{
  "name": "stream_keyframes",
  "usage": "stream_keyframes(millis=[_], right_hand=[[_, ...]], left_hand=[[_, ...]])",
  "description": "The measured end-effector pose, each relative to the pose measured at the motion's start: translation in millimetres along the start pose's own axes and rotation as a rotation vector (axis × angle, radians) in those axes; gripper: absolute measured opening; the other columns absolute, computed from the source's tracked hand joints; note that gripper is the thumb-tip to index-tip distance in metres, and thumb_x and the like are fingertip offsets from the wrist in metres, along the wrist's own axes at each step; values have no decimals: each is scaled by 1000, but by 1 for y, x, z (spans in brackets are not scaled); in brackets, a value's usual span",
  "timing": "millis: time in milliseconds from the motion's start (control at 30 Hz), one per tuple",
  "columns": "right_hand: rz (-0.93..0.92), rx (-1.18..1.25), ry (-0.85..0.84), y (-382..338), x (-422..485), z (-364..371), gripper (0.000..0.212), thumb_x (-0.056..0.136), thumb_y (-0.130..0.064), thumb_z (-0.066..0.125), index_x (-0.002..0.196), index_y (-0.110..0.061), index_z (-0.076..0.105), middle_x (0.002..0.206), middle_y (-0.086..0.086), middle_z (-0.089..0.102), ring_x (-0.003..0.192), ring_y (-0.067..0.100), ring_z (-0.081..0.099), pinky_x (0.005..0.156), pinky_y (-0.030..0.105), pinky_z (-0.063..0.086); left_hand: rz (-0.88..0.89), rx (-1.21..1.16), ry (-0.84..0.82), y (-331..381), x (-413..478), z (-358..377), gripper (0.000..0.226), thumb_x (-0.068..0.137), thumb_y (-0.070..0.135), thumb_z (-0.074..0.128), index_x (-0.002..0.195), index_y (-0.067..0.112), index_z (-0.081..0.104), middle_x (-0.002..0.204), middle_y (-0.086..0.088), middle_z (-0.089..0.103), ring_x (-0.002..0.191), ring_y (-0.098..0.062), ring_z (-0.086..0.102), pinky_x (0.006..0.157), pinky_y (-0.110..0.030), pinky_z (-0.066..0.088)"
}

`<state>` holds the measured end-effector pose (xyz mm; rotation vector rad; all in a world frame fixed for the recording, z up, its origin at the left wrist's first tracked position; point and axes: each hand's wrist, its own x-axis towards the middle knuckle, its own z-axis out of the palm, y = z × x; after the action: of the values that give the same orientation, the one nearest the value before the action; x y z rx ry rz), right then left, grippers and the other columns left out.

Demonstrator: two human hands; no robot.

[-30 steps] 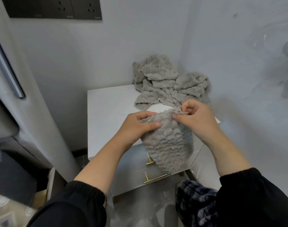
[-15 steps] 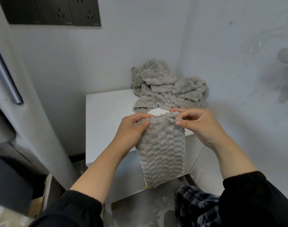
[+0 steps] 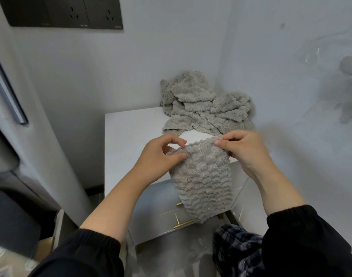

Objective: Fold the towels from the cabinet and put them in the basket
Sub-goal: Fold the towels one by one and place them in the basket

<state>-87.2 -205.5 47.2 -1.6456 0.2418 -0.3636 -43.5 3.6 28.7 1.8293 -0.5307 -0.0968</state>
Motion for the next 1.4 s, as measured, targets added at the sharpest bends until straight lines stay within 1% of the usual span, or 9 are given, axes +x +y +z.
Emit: stream_keyframes(millis=[167,300,567,767,933,1033,1100,1233,1400], right_hand=[[-7,-7,-4,0,0,-1,17,67,2,79,65,-10,67,49,-8,60,45,3,50,45,14,38],[2,-5,-12,-1,0,-2,16,68,3,78,65,-9,67,54,-1,61,47,7,51,45,15,39],[11,-13,-20,-1,1,-3,18,67,3,78,63,-10,67,61,5,63,49,8,52,45,15,39],[-6,-16,32,0,3,-6,19,69,0,79,62,-13,66,49,-6,60,49,9,51,49,20,41],[-67,8,62,3,2,-1,19,73,0,76,67,-14,65,50,-10,59,46,3,49,46,15,39],[-106,43,89,7,4,1,21,74,-3,77,68,-19,65,55,-10,61,49,3,51,48,15,39],[-120,62,85,10,6,2,20,74,-3,77,69,-19,66,55,-11,60,50,3,51,49,14,39],[-121,28,40,8,7,0,22,75,0,75,79,-19,65,57,-12,57,54,5,50,51,16,39],[231,371,-257,7,11,-7,63,59,-3,74,119,-7,57,64,-3,59,65,10,57,71,24,44]], left_hand=[[-39,208,10,-6,1,-4,17,71,22,82,76,29,67,75,16,61,63,-1,47,61,-12,40],[-16,218,11,-6,1,-9,26,71,19,82,82,32,62,91,18,63,73,-6,54,71,-19,48],[-12,366,-14,-11,1,-15,18,72,21,81,74,26,64,83,14,67,72,1,58,73,-23,48],[-49,79,18,-7,3,-19,21,80,4,72,69,16,59,72,-2,68,70,-21,62,81,-43,53],[-101,-375,77,-3,5,-12,18,88,-4,59,89,13,55,65,-2,64,60,-11,59,61,-26,51],[-215,-712,-10,-7,6,-4,41,75,2,66,112,15,57,82,1,72,75,-11,68,67,-24,55],[-257,-689,-66,-10,5,3,33,75,4,66,108,9,63,90,-3,74,85,-16,69,74,-26,57],[-265,-615,29,-12,6,9,14,92,2,55,98,8,66,87,-3,73,83,-17,69,73,-27,58],[-194,-536,99,-10,6,10,17,93,2,54,98,13,66,89,-2,73,81,-15,70,67,-24,55]])
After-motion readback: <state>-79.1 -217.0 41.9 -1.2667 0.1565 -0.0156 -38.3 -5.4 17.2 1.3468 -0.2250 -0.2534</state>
